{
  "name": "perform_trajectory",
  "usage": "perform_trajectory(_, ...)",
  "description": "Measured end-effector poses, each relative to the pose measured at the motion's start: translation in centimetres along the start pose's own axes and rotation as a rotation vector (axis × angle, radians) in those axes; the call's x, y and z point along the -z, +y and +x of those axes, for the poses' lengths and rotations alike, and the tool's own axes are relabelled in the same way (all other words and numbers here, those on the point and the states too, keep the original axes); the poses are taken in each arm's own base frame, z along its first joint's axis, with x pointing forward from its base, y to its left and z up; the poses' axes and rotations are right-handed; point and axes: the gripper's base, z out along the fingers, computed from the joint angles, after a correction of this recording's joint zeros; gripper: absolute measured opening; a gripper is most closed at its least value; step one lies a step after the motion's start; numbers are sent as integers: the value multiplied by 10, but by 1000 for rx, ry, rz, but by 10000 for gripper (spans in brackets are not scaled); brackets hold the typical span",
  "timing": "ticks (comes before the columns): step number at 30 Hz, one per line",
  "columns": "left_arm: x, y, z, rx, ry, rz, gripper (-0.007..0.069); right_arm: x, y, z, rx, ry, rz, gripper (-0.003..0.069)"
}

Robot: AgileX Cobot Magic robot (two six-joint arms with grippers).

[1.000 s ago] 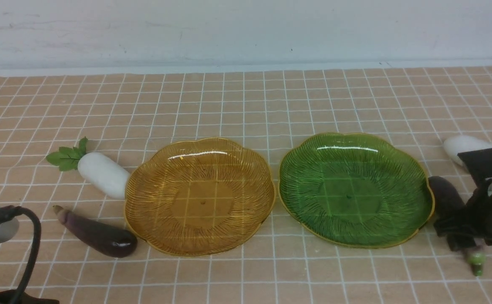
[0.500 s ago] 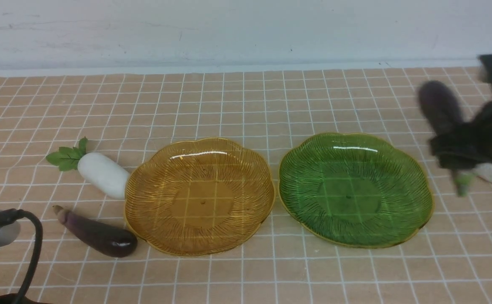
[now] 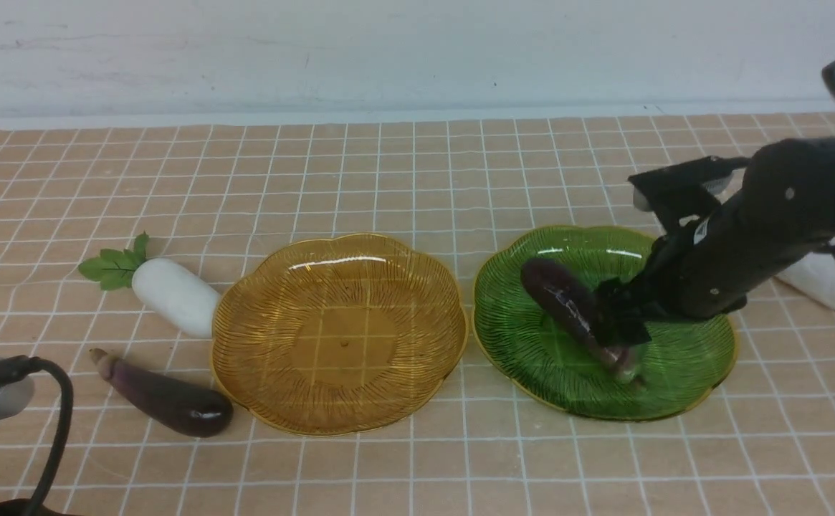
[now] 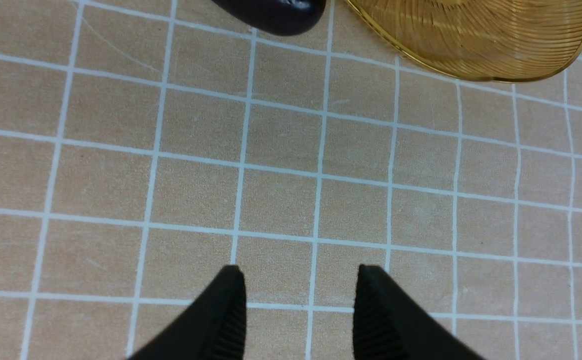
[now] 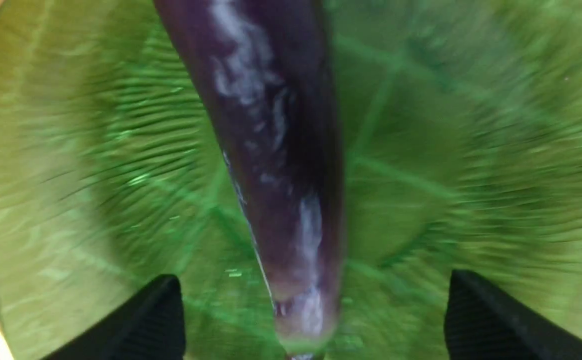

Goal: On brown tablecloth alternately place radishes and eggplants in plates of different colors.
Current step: 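Put the eggplants into the green plate, then place the white radish onto the plate beside the other radish with the right gripper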

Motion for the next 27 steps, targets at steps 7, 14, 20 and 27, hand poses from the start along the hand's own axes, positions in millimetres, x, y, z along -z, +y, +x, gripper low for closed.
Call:
perform_trajectory(7, 0, 0, 0, 0, 1, 0, 283, 29, -63, -20, -121, 42, 114, 479)
perform_trajectory(14, 0, 0, 1, -1, 8, -1, 283, 36, -171, -22, -163, 57, 283, 7)
perform_trajectory(20, 0, 0, 1, -3, 9, -1, 283, 8, -181, -21, -95, 110, 296, 241)
perform_trajectory(27, 0, 0, 1, -9, 16, -2, 283, -29, -192, -14, -34, 160, 323, 671)
